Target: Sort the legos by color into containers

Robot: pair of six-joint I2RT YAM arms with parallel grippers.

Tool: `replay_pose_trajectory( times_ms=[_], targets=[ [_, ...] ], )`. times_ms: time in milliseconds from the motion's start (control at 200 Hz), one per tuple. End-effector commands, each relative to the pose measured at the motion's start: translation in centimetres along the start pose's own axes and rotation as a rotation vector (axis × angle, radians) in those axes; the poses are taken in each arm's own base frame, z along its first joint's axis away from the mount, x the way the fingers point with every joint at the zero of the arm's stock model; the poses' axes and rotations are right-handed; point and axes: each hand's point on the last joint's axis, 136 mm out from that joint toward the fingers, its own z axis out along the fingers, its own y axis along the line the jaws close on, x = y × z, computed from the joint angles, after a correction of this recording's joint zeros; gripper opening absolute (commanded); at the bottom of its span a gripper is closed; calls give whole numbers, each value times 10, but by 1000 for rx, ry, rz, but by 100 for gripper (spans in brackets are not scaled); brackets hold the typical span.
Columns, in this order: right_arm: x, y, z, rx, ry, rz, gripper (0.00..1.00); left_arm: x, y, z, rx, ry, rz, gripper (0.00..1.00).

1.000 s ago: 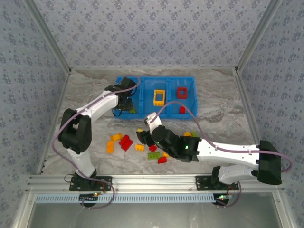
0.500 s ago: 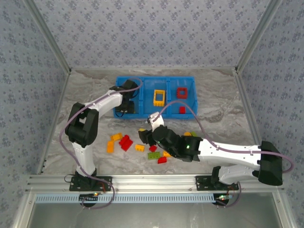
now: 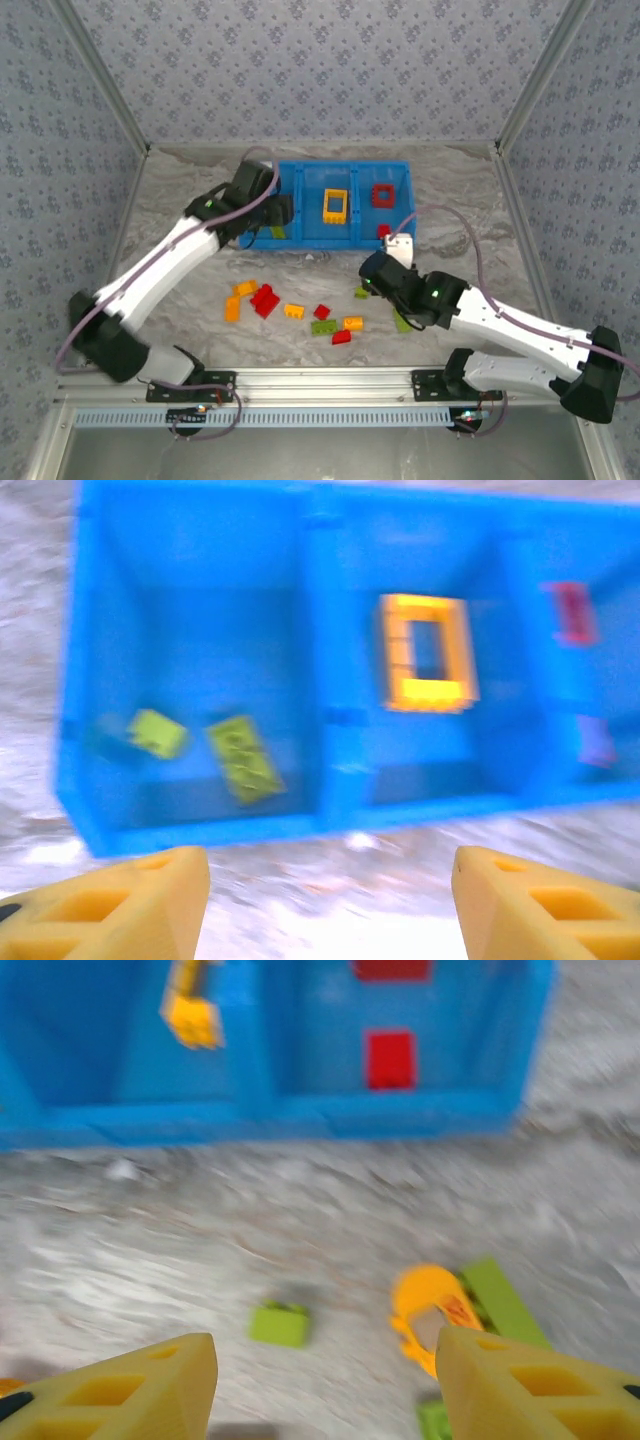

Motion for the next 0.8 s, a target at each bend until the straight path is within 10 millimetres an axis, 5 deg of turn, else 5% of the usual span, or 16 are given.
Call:
replay_pose_trajectory(
  times_ms=[0,270,465,799],
  targets=[
    [46,-41,2,127,182,55,62,29,-39,-30,201,-7,-23,67],
    [88,-55,34,161,353,313,73,99,-64,-61,378,35,-53,68],
    [69,-44,53,131,312,463,79,110,-78,-61,422,44,-13,68],
    [79,-46,81,208,354,595,82,109,-82,-59,425,42,-11,68]
  ],
)
